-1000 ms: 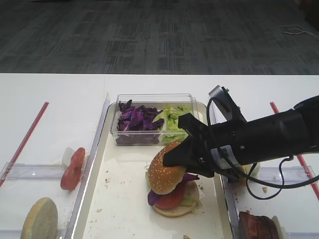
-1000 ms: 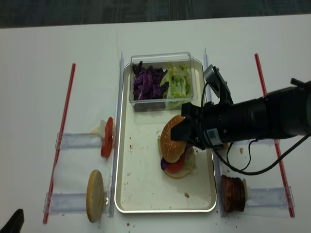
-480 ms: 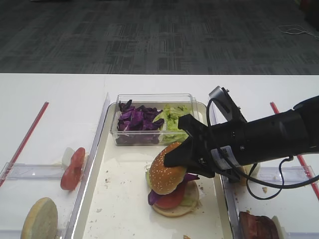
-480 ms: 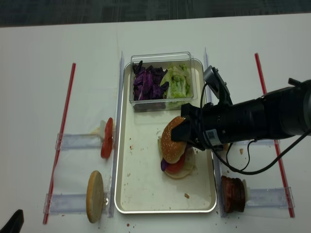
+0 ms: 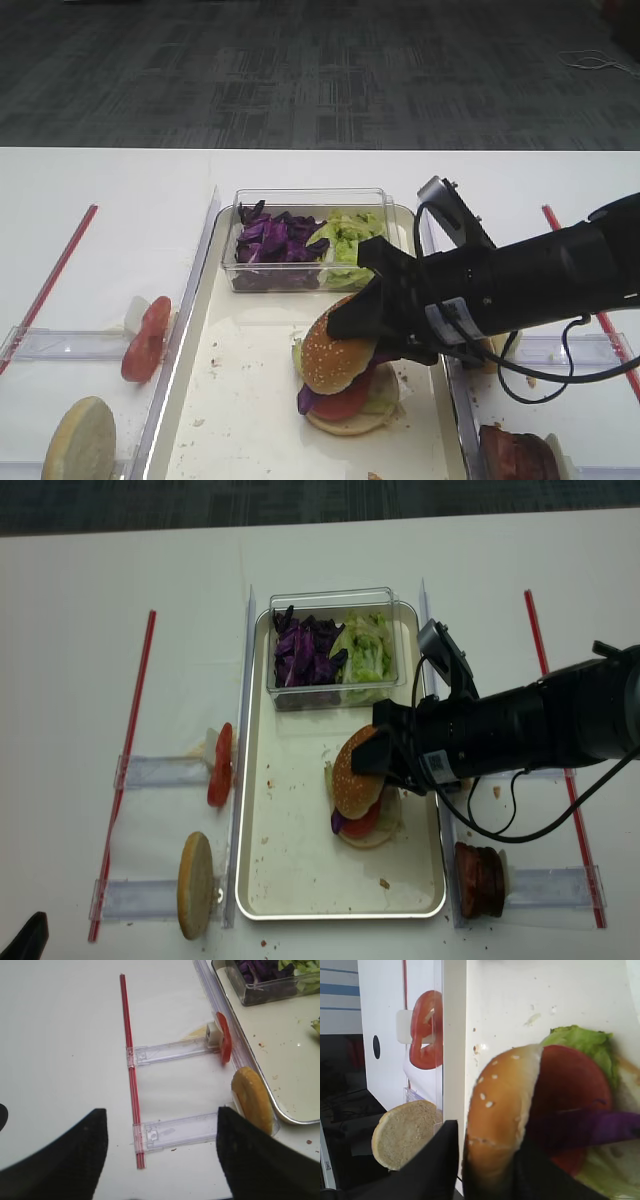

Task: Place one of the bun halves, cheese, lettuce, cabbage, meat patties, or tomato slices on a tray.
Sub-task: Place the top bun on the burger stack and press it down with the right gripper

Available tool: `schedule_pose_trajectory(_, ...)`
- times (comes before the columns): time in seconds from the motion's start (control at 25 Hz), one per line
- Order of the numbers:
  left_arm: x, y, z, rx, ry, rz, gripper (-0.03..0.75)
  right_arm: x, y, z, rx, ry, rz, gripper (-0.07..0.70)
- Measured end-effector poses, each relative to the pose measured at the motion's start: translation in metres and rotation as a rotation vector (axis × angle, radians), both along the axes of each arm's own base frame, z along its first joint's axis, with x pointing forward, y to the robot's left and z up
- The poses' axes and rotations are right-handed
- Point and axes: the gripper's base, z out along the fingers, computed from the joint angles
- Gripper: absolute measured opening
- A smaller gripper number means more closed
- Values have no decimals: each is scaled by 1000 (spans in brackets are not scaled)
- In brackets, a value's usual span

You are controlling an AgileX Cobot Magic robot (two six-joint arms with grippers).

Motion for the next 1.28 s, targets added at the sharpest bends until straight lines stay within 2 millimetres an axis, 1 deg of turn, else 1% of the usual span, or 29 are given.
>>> schedule_pose_trajectory(0.28,0,0,0,0,0,0,462,0,-1,-2,-33,-8,7,352)
schedule_pose_trajectory(0.4,0,0,0,0,0,0,462,2,-1,-1,-48,-24,21,375)
schedule_pose_trajectory(0.6,0,0,0,0,0,0,462,6,1,3,-65,-51,52,382)
schedule_pose_trajectory(0.92,0,0,0,0,0,0,462,5,-2,0,-129,-30,94,383)
schedule_pose_trajectory(1.28,0,0,0,0,0,0,462,10,-1,5,-178,-21,137,383)
